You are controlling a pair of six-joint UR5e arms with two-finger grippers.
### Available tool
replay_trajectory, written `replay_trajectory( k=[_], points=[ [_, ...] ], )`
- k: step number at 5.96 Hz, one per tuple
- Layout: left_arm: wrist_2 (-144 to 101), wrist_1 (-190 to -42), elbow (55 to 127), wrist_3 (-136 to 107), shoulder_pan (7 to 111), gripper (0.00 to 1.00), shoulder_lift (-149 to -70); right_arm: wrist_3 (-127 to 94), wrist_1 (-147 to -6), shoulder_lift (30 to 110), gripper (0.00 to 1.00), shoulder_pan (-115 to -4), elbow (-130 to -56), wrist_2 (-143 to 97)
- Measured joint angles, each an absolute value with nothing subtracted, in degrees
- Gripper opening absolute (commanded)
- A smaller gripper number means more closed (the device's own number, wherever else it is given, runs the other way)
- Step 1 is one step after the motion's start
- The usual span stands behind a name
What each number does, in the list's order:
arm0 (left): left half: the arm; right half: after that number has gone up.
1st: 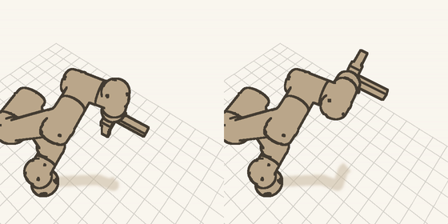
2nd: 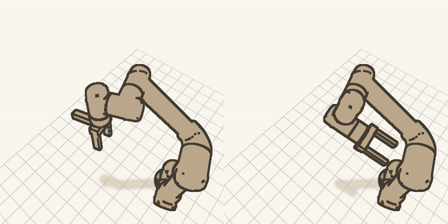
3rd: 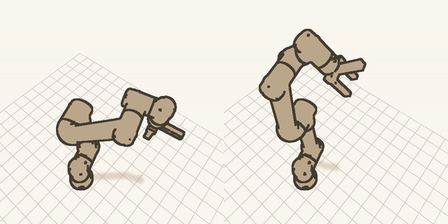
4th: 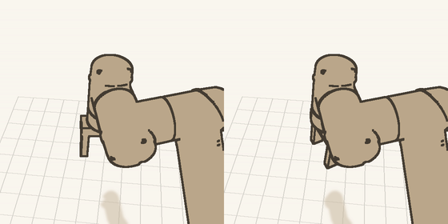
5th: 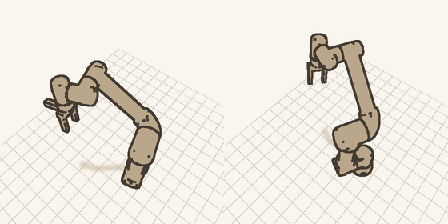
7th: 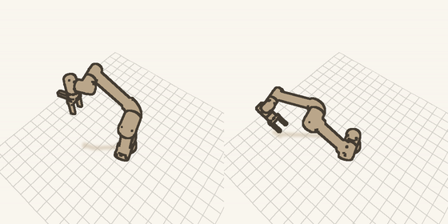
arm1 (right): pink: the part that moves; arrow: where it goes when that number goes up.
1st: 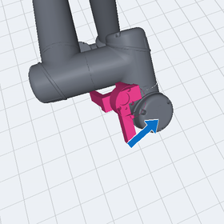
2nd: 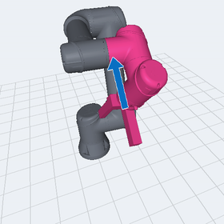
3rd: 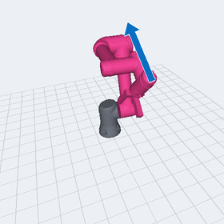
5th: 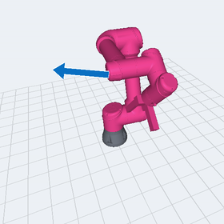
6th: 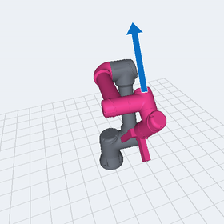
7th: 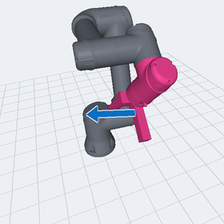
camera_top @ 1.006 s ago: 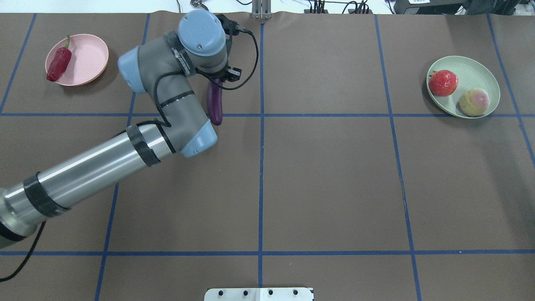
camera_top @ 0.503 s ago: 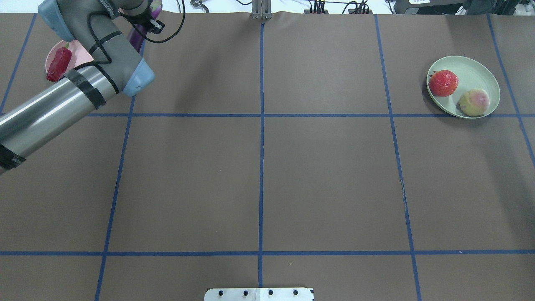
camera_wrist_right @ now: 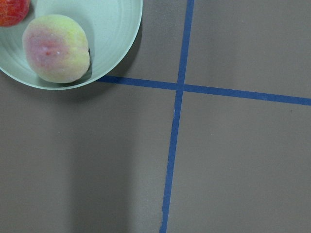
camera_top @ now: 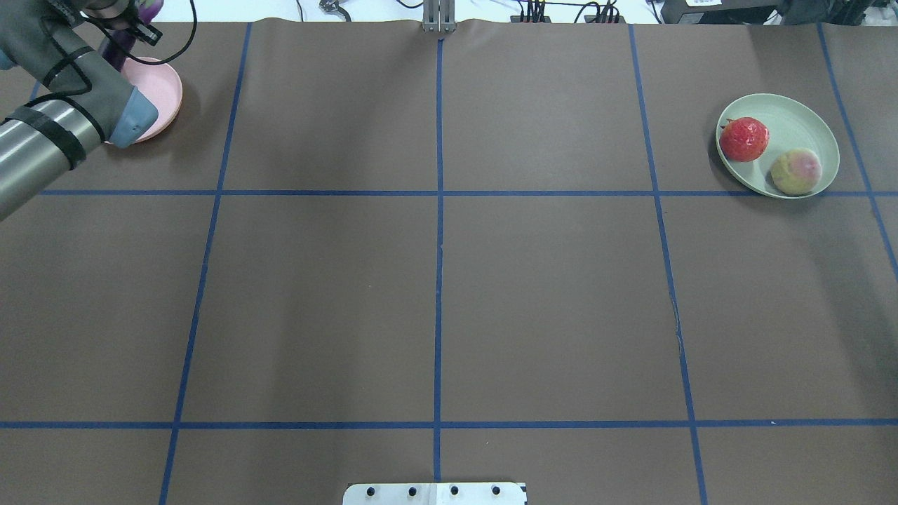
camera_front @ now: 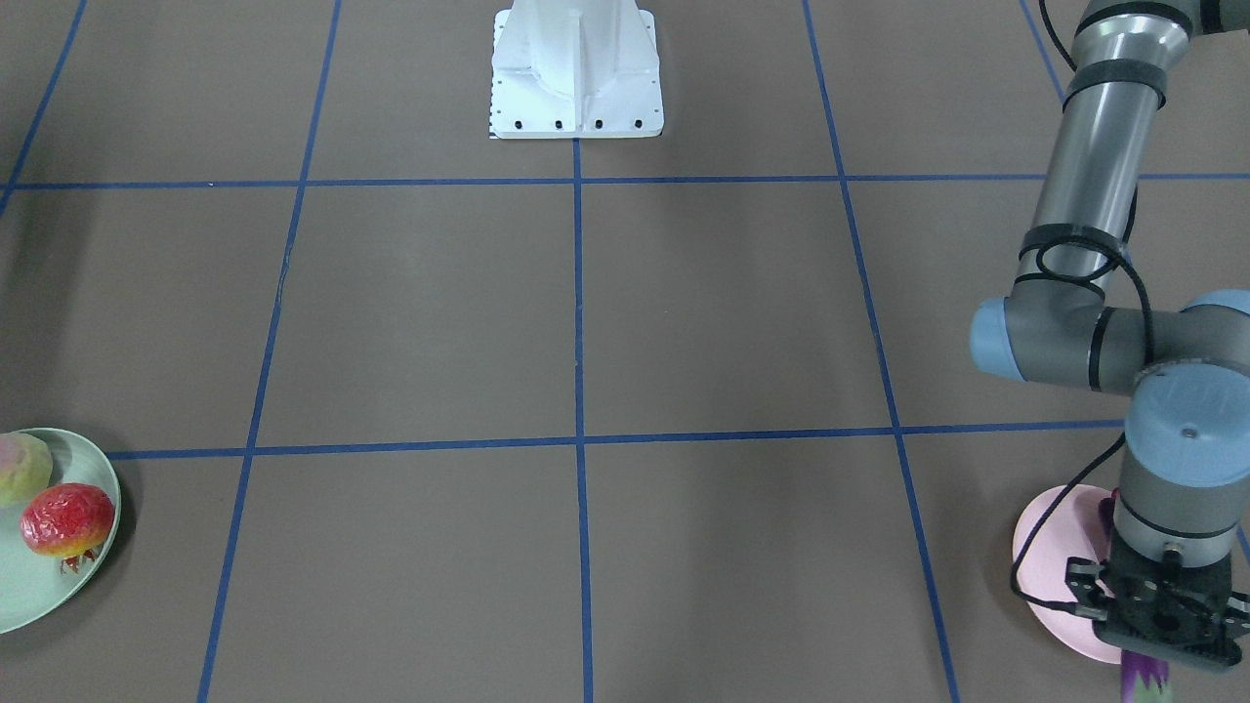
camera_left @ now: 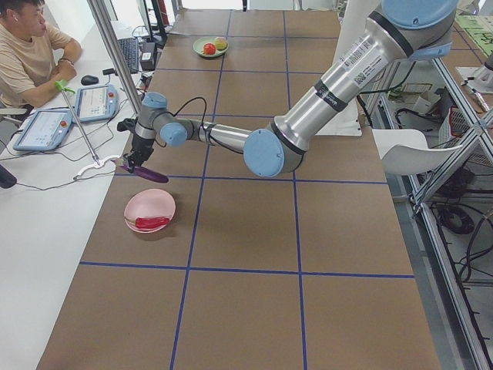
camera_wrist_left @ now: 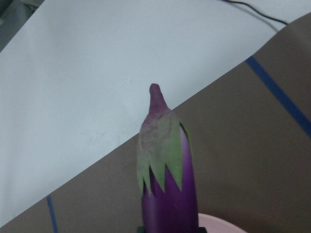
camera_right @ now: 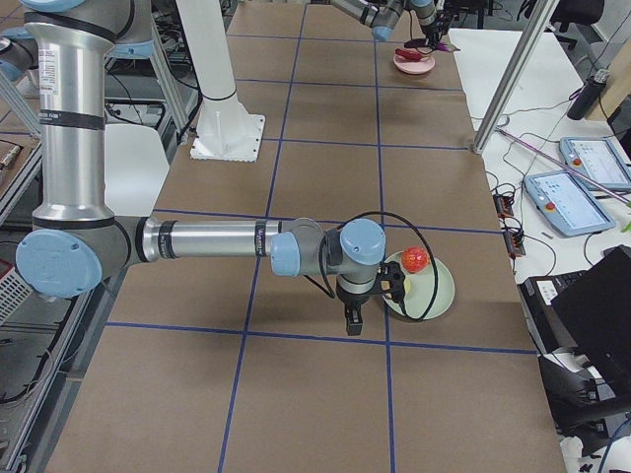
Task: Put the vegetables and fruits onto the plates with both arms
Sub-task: 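Carry the eggplant with the left gripper onto the pink plate and release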
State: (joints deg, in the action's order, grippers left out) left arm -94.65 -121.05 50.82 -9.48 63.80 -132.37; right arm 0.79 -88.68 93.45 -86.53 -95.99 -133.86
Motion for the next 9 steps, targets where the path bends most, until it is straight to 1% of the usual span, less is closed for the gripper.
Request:
replay_trajectory(
  k=[1, 3, 4, 5, 7, 9],
  points=[
    [-93.78, -122.46, 50.58, -9.26, 63.88, 0.71, -131.0, 0.79, -88.68, 93.43, 1.0, -86.55, -96.04, -133.86],
    [-93.45, -123.73, 50.72, -9.45, 62.65, 0.85, -130.25, 0.79, -88.68, 93.45, 1.0, -86.57, -96.0, -133.79],
    [-93.46, -123.87, 50.99, -9.48, 62.11, 0.94, -130.25, 0.79, -88.68, 93.46, 1.0, -86.57, -95.99, -133.78],
    [-93.73, -123.91, 51.89, -9.52, 61.85, 0.99, -130.22, 0.79, -88.68, 93.45, 1.0, -86.57, -95.98, -133.77],
    [-102.45, -123.42, 56.21, -9.36, 63.56, 0.99, -129.94, 0.79, -88.71, 93.22, 1.0, -86.57, -96.21, -133.74],
    [-120.83, -116.15, 61.46, -9.02, 71.37, 1.0, -128.93, 0.79, -88.77, 92.58, 1.0, -86.57, -96.37, -133.69]
  ],
)
